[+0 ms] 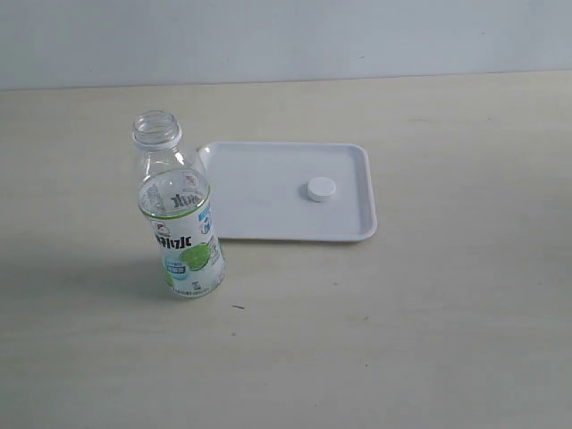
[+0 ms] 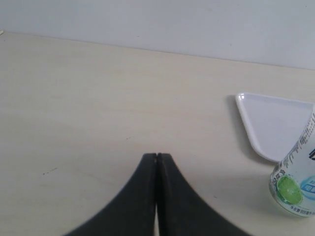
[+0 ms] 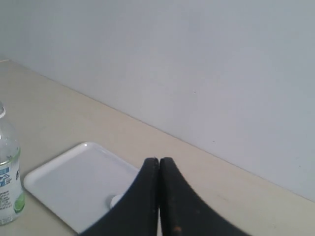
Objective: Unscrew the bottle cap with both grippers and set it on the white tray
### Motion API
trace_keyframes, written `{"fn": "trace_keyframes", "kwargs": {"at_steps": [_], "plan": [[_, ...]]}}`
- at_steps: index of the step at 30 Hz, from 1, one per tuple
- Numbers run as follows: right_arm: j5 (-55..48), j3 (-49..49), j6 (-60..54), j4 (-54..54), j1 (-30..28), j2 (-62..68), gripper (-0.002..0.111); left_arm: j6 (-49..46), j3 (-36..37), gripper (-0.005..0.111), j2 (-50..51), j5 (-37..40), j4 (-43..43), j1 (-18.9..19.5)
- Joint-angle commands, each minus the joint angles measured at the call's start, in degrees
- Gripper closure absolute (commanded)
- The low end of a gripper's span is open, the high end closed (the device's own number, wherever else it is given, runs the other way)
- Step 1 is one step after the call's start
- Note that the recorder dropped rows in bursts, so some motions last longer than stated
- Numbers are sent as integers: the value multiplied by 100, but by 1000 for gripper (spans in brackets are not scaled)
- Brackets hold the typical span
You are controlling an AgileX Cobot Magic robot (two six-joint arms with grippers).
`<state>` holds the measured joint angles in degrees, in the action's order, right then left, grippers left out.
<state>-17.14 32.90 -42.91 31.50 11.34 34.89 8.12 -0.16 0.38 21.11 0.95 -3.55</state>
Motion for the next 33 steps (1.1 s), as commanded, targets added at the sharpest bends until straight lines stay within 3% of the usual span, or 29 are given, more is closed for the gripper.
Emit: {"fn": "trace_keyframes", "kwargs": {"at_steps": [1, 14, 24, 29, 33], "plan": [[-73, -231, -26, -19, -53, -48, 108, -26, 16, 107, -38, -61, -56, 11], [915, -2429, 170, 159, -1372, -2029, 108, -26, 16, 107, -38, -61, -56, 11], [944, -2799, 494, 159, -1400, -2429, 108, -26, 16, 107, -38, -61, -56, 11], [1017, -2995, 1327, -427, -1453, -2505, 108, -26, 16, 107, -38, -61, -56, 11], [1315, -3263, 3286, -1854, -1629, -2669, 108, -26, 16, 107, -38, -61, -56, 11]]}}
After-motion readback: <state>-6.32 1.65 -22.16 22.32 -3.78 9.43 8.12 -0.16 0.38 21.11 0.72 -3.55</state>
